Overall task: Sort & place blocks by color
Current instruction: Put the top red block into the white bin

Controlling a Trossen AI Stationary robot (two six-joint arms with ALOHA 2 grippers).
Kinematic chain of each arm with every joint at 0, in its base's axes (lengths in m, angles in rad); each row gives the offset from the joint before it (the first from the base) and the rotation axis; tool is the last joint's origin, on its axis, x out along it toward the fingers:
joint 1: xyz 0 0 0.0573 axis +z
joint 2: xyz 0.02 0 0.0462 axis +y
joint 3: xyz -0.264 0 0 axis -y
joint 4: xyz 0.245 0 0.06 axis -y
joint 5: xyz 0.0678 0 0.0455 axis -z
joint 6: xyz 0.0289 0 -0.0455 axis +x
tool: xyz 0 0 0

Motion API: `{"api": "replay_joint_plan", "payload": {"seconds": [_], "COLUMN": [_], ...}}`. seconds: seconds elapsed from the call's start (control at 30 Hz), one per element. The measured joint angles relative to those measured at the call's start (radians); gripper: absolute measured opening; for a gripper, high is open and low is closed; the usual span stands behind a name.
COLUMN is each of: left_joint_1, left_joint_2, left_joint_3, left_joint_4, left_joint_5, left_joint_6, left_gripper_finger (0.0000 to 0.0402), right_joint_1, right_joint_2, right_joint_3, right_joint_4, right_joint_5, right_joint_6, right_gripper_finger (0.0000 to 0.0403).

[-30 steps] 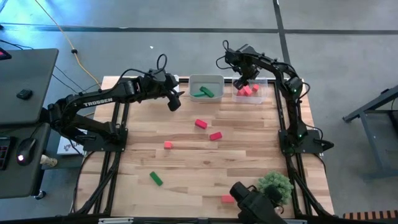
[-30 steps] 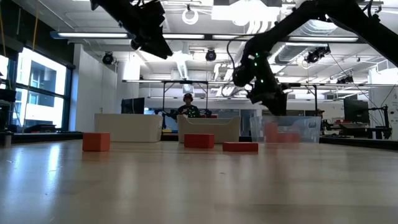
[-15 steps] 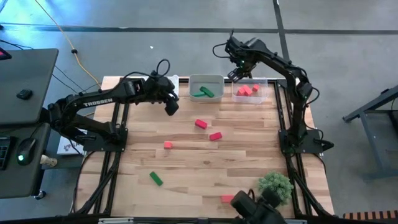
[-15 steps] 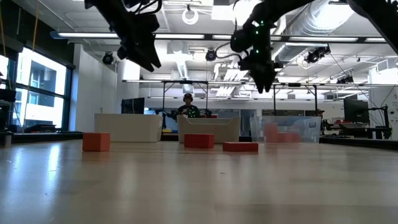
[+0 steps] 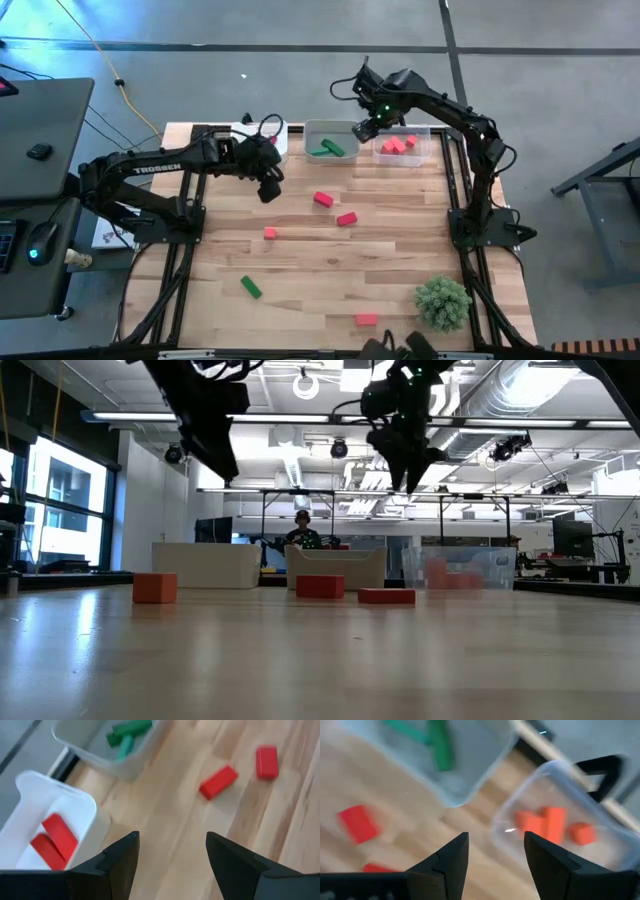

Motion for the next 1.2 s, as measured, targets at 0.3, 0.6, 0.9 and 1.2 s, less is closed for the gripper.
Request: {"api": "replay_joint_plan", "payload": {"seconds": [0.3, 0.6, 0.9, 1.2], "left_joint_1": [-0.067, -0.156, -0.277, -0.418], "left_joint_2": [0.000, 0.000, 0.000, 0.000], "left_joint_3": [0.000, 0.000, 0.000, 0.000], "left_joint_4": [-0.107, -0.194, -0.221, -0.243], "left_joint_5": [0.001, 0.004, 0.004, 0.004], "left_joint_6": [0.019, 0.016, -0.086, -0.190], "left_gripper_finger": [0.0220, 0.0220, 0.0220, 0.0220], "right_joint_1": [0.160, 0.307, 0.400, 0.439], "right_joint_2": [0.000, 0.000, 0.000, 0.004], "right_joint_3": [0.000, 0.000, 0.000, 0.000], "right_joint_4": [0.000, 0.002, 0.063, 0.164], "right_joint_5": [-0.053, -0.050, -0.028, 0.010], "right_joint_6": [0.107, 0.148, 0.148, 0.147], "right_gripper_finger": [0.0181, 0.0181, 0.0186, 0.0209]}}
